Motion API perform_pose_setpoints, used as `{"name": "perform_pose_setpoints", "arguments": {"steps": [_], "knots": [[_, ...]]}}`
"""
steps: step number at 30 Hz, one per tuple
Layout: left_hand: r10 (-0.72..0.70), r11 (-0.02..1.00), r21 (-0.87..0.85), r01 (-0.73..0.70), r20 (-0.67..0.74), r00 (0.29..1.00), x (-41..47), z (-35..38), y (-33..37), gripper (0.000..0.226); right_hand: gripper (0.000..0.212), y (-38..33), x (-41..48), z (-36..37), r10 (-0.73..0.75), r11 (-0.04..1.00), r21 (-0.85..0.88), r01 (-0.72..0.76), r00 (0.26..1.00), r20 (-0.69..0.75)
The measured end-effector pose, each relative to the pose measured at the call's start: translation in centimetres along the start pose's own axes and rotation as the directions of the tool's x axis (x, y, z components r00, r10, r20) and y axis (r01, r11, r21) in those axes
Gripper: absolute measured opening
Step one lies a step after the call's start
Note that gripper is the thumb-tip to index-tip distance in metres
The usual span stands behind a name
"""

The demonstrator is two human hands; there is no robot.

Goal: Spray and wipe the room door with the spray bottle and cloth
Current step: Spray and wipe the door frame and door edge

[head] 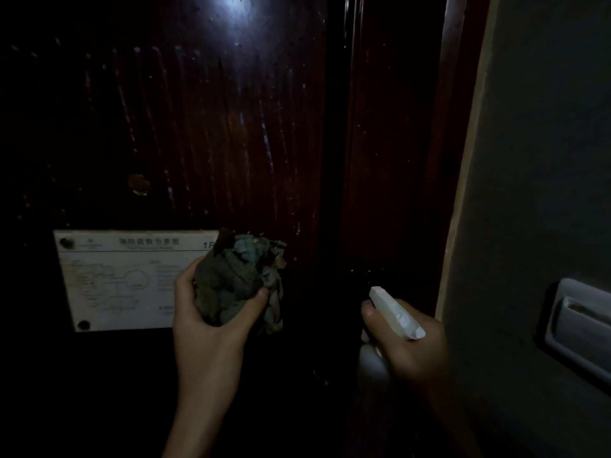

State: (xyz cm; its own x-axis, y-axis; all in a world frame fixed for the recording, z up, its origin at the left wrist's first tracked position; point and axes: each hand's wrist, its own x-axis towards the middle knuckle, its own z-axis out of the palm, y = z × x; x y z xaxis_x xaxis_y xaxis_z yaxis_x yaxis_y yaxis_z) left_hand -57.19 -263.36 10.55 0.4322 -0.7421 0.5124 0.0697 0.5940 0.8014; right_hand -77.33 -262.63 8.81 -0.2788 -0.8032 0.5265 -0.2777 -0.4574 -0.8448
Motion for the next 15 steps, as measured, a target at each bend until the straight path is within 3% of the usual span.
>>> {"name": "perform_pose_setpoints", "arguments": {"steps": [5, 9, 13, 15], "knots": [[0.02, 0.997, 0.074, -0.015, -0.059, 0.998, -0.5, -1.9, 0.4, 0.057, 0.028, -0.3, -0.8, 2.2, 0.036, 0.992, 0.119, -0.047, 0.995, 0.092], [0.006, 0.991, 0.13, 0.005, -0.085, 0.996, -0.6, -3.4, 0.3, 0.057, 0.027, -0.4, -1.8, 4.0, 0.075, 0.988, 0.114, -0.103, 0.97, 0.23], [0.012, 0.979, 0.204, 0.005, -0.084, 0.996, -0.7, -5.5, 0.9, 0.057, 0.036, 0.1, -2.8, 6.0, 0.199, 0.945, 0.216, -0.247, 0.955, 0.221], [0.014, 0.974, 0.224, 0.006, -0.091, 0.996, -0.8, -6.6, 1.3, 0.057, 0.029, 0.5, -3.3, 6.7, 0.153, 0.968, 0.168, -0.186, 0.97, 0.188]]}}
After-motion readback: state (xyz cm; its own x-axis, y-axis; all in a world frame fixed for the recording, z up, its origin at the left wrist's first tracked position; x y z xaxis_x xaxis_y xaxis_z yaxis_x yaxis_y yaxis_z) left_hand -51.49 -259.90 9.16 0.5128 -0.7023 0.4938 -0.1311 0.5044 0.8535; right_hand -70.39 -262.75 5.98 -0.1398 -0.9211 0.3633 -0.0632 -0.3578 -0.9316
